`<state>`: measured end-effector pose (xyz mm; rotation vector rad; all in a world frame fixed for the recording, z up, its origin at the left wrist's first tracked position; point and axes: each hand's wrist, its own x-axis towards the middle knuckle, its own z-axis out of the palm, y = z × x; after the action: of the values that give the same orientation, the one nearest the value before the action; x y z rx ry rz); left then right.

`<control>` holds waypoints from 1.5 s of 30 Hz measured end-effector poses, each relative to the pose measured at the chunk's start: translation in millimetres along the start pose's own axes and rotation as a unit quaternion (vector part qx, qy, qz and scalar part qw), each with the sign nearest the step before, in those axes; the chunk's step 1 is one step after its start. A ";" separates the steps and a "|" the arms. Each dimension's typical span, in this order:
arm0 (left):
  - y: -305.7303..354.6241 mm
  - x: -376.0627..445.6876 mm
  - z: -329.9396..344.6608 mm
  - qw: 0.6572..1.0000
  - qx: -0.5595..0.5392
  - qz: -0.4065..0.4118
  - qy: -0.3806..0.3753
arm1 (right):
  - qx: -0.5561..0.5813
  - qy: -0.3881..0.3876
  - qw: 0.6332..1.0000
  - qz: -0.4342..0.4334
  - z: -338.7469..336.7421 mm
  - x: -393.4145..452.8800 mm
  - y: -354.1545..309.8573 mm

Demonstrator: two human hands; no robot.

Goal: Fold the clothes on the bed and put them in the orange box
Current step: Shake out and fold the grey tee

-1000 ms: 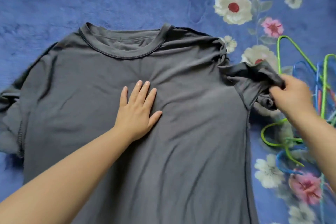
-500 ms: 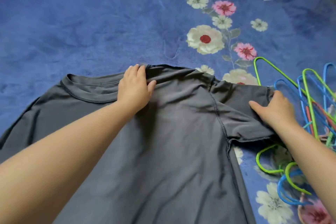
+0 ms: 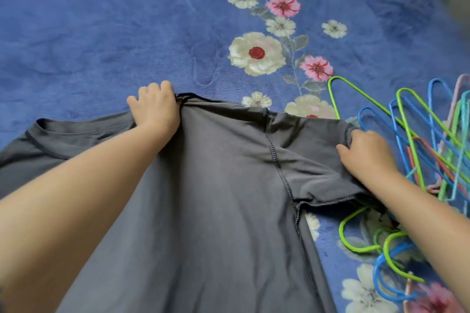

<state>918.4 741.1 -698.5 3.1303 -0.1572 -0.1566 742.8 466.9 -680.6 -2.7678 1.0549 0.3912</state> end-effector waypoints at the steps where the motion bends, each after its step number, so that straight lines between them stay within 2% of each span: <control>1: 3.3 -3.8 2.0 1.000 0.004 0.006 0.017 | 0.020 0.011 1.000 -0.008 0.9 0.1 1.8; 4: 14.0 -16.8 -0.2 0.993 -0.014 0.092 0.075 | 0.090 0.089 0.991 -0.035 -0.8 -5.8 12.9; 5: 19.1 -20.8 -2.1 0.979 -0.045 0.155 0.125 | 0.111 0.118 0.986 -0.041 -4.0 -7.6 16.5; 7: 30.7 -32.4 -5.7 0.925 -0.143 0.288 0.203 | 0.149 0.152 0.976 -0.045 -11.6 -13.3 20.6; 8: 37.0 -42.3 -7.6 0.898 -0.187 0.340 0.206 | 0.171 0.167 0.970 -0.042 -16.1 -15.6 21.2; 9: 42.0 -54.0 -6.3 0.885 -0.209 0.377 0.178 | 0.184 0.178 0.966 -0.042 -20.9 -17.5 19.8; 11: 43.8 -75.7 8.0 0.888 -0.171 0.414 0.102 | 0.166 0.179 0.967 -0.065 -25.8 -22.4 14.4; 13: 42.0 -89.1 26.1 0.914 -0.053 0.403 0.010 | 0.151 0.161 0.972 -0.083 -31.2 -28.5 9.2; 15: 41.7 -92.9 32.5 0.922 0.002 0.386 -0.013 | 0.193 0.149 0.968 -0.067 -39.0 -29.4 5.7; 17: 41.4 -95.0 27.2 0.924 -0.035 0.381 -0.006 | 0.208 0.151 0.964 -0.064 -56.1 -30.4 0.6; 19: 31.8 -100.1 20.4 0.923 -0.112 0.368 0.019 | 0.200 0.171 0.960 -0.096 -78.6 -36.1 -16.2; 20: 23.9 -103.3 18.3 0.924 -0.176 0.338 0.034 | 0.198 0.179 0.957 -0.117 -88.0 -43.0 -29.7; 22: -1.8 -113.0 5.8 0.922 -0.329 0.198 0.051 | 0.240 0.155 0.943 -0.169 -97.6 -64.8 -67.1; 23: -15.8 -118.2 -1.0 0.908 -0.402 0.104 0.056 | 0.254 0.118 0.937 -0.207 -95.9 -78.6 -86.3; 24: -30.8 -123.8 -5.1 0.887 -0.457 0.014 0.062 | 0.264 0.049 0.931 -0.247 -90.1 -94.2 -104.7; 25: -45.4 -128.6 -6.4 0.868 -0.488 -0.064 0.069 | 0.279 -0.052 0.919 -0.273 -81.2 -107.4 -119.2; 27: -76.9 -138.1 -8.7 0.849 -0.499 -0.158 0.070 | 0.325 -0.246 0.872 -0.270 -58.6 -127.0 -136.1; 28: -89.1 -141.5 -7.8 0.847 -0.501 -0.170 0.059 | 0.352 -0.290 0.855 -0.249 -48.1 -128.9 -134.8; 29: -97.0 -144.5 -7.3 0.843 -0.507 -0.173 0.046 | 0.362 -0.285 0.856 -0.234 -37.6 -125.6 -127.8; 30: -107.0 -147.9 -7.8 0.838 -0.516 -0.177 0.032 | 0.342 -0.237 0.877 -0.241 -27.1 -121.6 -122.8; 32: -110.5 -148.4 -7.6 0.832 -0.528 -0.168 -0.006 | 0.256 -0.088 0.921 -0.281 -10.2 -107.9 -104.4; 33: -108.4 -145.7 -8.3 0.836 -0.525 -0.157 -0.026 | 0.215 -0.020 0.927 -0.305 -1.4 -101.2 -96.1; 34: -103.6 -141.7 -8.7 0.844 -0.515 -0.145 -0.045 | 0.168 0.009 0.929 -0.328 7.9 -97.5 -88.2; 36: -88.8 -133.9 -6.9 0.868 -0.473 -0.122 -0.091 | 0.054 0.029 0.927 -0.370 32.3 -98.4 -74.2; 38: -68.1 -133.9 -5.9 0.910 -0.390 -0.075 -0.118 | -0.071 0.032 0.913 -0.400 53.0 -102.6 -64.1; 40: -53.5 -145.5 1.7 0.960 -0.269 0.042 -0.070 | -0.122 0.030 0.900 -0.417 72.3 -106.6 -51.5; 42: -42.2 -164.6 20.0 0.976 -0.164 0.140 -0.030 | -0.126 0.019 0.900 -0.417 77.9 -106.3 -42.1; 45: -34.3 -189.2 43.6 0.982 -0.082 0.167 -0.034 | -0.143 -0.007 0.903 -0.405 76.3 -108.0 -30.1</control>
<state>730.2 794.2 -723.4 2.8822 -0.6305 -0.2578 671.1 575.1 -719.9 -3.1143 -0.2384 0.4538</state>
